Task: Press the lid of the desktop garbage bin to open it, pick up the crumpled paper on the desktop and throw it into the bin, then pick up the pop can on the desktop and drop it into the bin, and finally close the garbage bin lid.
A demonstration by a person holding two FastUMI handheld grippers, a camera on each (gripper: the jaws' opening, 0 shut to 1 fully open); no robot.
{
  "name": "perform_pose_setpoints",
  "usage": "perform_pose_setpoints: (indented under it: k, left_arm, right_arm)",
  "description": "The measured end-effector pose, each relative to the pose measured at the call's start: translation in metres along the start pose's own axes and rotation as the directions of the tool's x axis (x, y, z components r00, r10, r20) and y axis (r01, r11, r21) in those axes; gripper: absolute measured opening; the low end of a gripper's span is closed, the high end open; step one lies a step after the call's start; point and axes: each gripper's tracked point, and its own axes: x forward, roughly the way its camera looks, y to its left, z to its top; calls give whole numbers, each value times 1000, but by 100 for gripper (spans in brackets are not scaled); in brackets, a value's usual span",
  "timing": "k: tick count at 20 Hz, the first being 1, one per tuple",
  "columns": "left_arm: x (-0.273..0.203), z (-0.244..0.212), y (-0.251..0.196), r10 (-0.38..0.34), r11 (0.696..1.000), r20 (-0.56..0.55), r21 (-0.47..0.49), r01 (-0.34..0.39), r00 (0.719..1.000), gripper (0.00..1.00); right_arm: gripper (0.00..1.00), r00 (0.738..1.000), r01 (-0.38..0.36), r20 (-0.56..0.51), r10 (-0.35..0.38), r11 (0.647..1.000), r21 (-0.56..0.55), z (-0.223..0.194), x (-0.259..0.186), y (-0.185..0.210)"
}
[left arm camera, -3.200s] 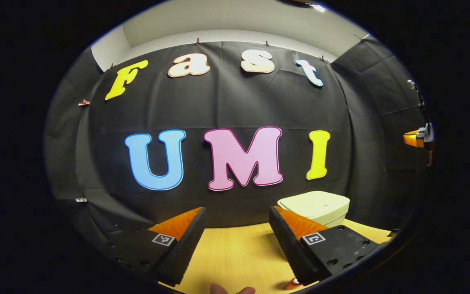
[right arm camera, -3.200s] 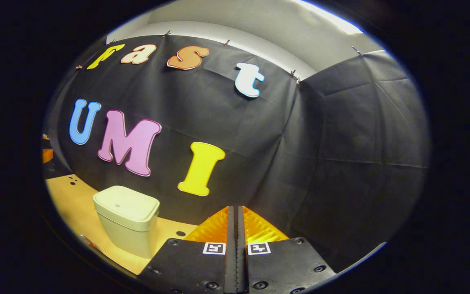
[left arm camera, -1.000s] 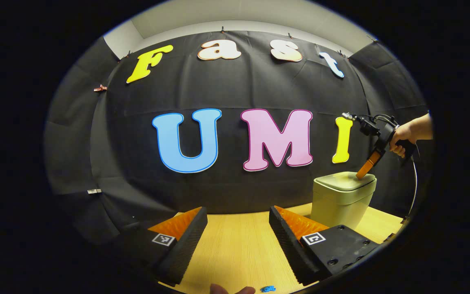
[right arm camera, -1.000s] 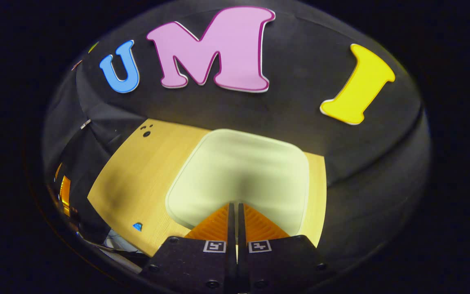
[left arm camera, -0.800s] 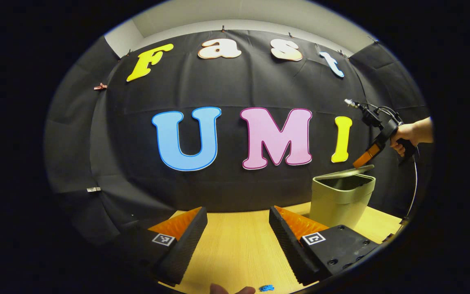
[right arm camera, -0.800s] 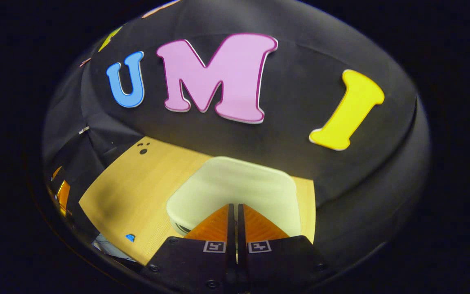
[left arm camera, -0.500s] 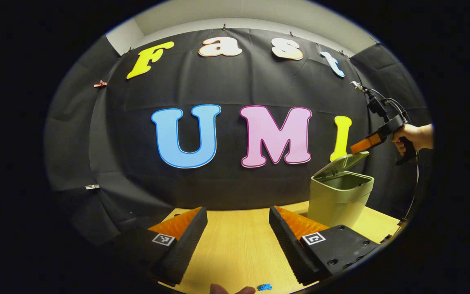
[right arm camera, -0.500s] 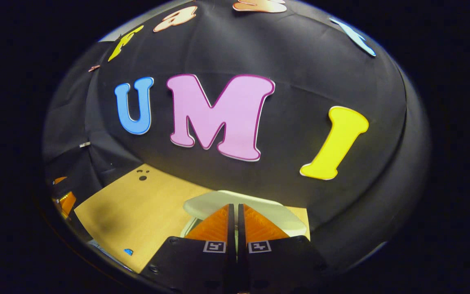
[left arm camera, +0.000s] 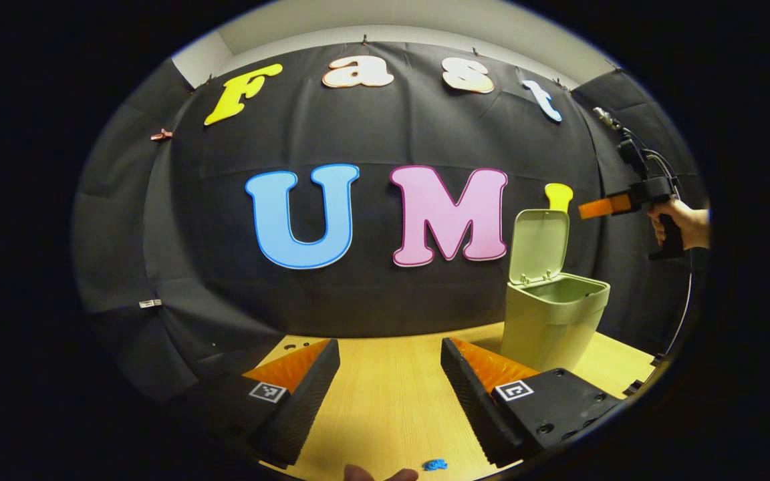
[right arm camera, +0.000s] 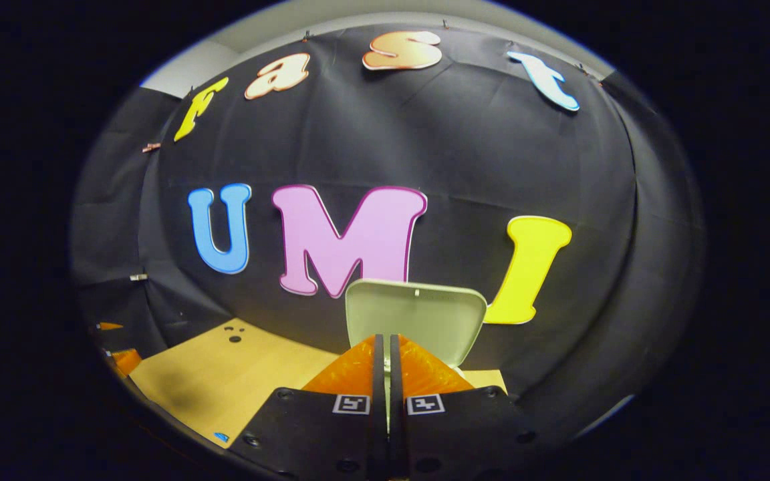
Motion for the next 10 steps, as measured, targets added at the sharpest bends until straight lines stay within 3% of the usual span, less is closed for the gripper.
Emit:
perform_pose_setpoints:
  k: [3, 4, 5, 6, 8, 10]
  left_arm:
    - [-4, -32, -6, -28, 1000, -75, -4, 28, 997, 98]
    - [-3, -41, -8, -38, 999, -104, -12, 37, 994, 97]
    - [-2, -54, -11, -50, 999, -134, -21, 47, 990, 97]
    - [-2, -67, -14, -58, 998, -167, -29, 54, 984, 97]
    - [-2, -93, -22, -83, 996, -240, -44, 74, 967, 98]
    - [-3, -123, -28, -106, 994, -315, -61, 92, 943, 98]
  right_arm:
    - [8, 998, -33, 61, 34, 999, -13, 8, -23, 14]
    - [13, 997, -40, 66, 42, 999, -35, 5, -30, 19]
    - [18, 996, -48, 69, 52, 997, -59, 2, -36, 23]
    - [34, 995, -63, 71, 68, 995, -79, 2, -44, 31]
    - [54, 994, -76, 73, 84, 992, -105, 0, -55, 42]
    - [60, 992, -85, 82, 94, 991, -103, -1, -66, 53]
